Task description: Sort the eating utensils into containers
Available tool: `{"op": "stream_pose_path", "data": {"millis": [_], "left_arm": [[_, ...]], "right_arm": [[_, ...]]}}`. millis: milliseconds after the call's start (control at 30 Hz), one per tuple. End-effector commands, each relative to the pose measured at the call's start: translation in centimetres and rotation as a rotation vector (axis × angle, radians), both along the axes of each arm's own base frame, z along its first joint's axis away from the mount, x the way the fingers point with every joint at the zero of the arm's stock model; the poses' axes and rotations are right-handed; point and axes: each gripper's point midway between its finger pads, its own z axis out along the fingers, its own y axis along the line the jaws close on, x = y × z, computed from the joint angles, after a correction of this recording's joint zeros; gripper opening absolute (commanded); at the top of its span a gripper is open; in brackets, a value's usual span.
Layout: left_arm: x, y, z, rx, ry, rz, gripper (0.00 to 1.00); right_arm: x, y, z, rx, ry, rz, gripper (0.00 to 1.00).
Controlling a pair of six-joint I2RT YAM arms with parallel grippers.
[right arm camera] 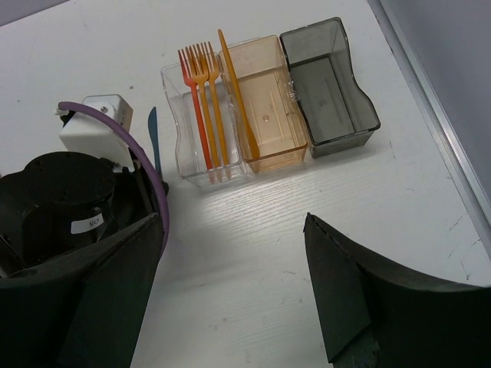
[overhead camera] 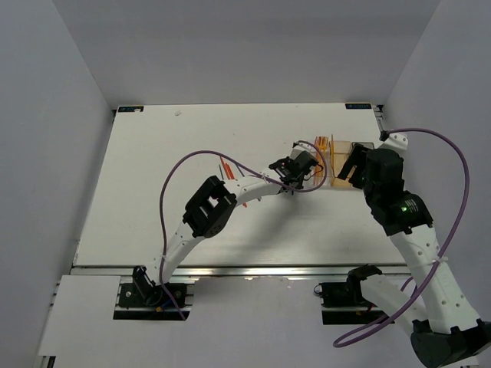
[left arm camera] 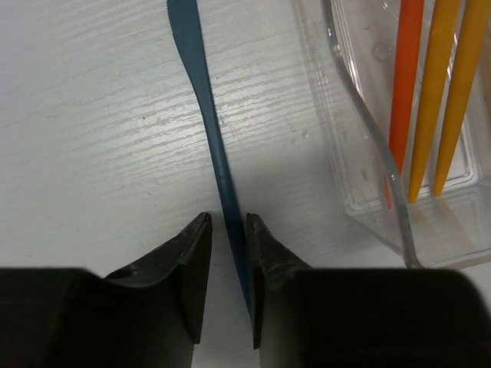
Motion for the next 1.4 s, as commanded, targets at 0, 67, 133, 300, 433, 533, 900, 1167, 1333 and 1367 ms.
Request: {"op": "stream_pose_path", "data": {"millis": [0,67,133,300,433,533,900,1167,1333,1367], "left_arm": [[-2.2,2.6,-3.5,0.111,0.101,0.013,0.33],[-2.8,2.9,-3.8,0.113,0.124,0.011,0.16],[-4.2,3.5,-4.4,0.119,0.176,-0.003,0.1],[-9.1,5.6,-6.1,0.064,0.311,-0.068,0.0],[-10.7,7.5,-2.1,0.013,0.235,-0.125,0.0],[-11.2,8.8,2.6,-0.046,0.129,-0.178,0.0],[-13.7,11.8,8.8,-0.086,-0.003,-0.335,0.0],[-13.6,11.2,11.0,-0.163,-0.05,-0.339,0.0],[-13.8,10.7,12.2,-0.205,-0.066,-0.353,0.0],[-13.8,10.8,12.4,-0.21,-0.071,-0.351,0.0]], "right_arm": [[0.3,0.1,1.5,0.014,-0.056,0.01,0.79],[0.2,0.1,1.6,0.014,-0.06,0.011,0.79],[0.1,0.1,1.8,0.016,-0.067,0.013,0.79],[0.4,1.3,1.5,0.036,-0.066,0.078,0.8],[1.0,4.1,0.2,0.066,-0.04,0.227,0.84],[1.4,6.9,-1.2,0.111,0.0,0.367,0.84],[3.5,13.6,-6.9,0.264,0.239,0.537,0.89],[1.8,19.6,-7.3,0.566,0.182,0.515,0.88],[2.0,20.6,-9.2,0.627,0.233,0.465,0.86],[2.0,20.7,-9.2,0.636,0.23,0.463,0.86]]}}
